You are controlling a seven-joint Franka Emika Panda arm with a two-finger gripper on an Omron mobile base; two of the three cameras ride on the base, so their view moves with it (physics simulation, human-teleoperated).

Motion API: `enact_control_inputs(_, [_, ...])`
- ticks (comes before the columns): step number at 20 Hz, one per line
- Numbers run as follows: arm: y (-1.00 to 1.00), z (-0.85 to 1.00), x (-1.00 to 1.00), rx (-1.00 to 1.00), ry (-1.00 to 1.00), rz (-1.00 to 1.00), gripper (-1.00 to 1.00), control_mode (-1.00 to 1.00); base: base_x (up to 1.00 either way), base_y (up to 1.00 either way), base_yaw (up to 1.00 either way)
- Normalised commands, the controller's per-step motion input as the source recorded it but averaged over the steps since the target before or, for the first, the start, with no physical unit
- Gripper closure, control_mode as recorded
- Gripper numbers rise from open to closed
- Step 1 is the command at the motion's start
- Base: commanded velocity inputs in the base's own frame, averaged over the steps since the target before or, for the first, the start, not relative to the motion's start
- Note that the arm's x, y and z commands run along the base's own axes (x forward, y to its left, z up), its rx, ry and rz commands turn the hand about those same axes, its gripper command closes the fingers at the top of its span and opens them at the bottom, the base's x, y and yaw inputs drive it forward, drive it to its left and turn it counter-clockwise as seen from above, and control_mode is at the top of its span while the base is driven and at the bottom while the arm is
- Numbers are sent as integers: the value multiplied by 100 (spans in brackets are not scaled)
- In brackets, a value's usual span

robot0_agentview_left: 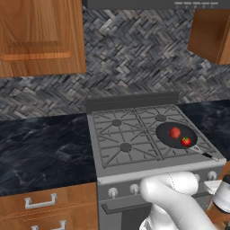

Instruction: Place the pan on the front right burner on the stove. Then place the tomato and the onion in the pan and turn on the front right burner.

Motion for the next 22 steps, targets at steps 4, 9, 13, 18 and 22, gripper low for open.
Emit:
enact_control_inputs(4, [0, -2, 14, 0, 0, 0, -100, -100, 0, 0, 0])
enact_control_inputs(9, [0, -16, 19, 0, 0, 0, -100, -100, 0, 0, 0])
enact_control_inputs(13, [0, -23, 15, 0, 0, 0, -100, -100, 0, 0, 0])
enact_control_inputs(18, [0, -16, 5, 0, 0, 0, -100, -100, 0, 0, 0])
enact_control_inputs(22, [0, 0, 0, 0, 0, 0, -100, -100, 0, 0, 0])
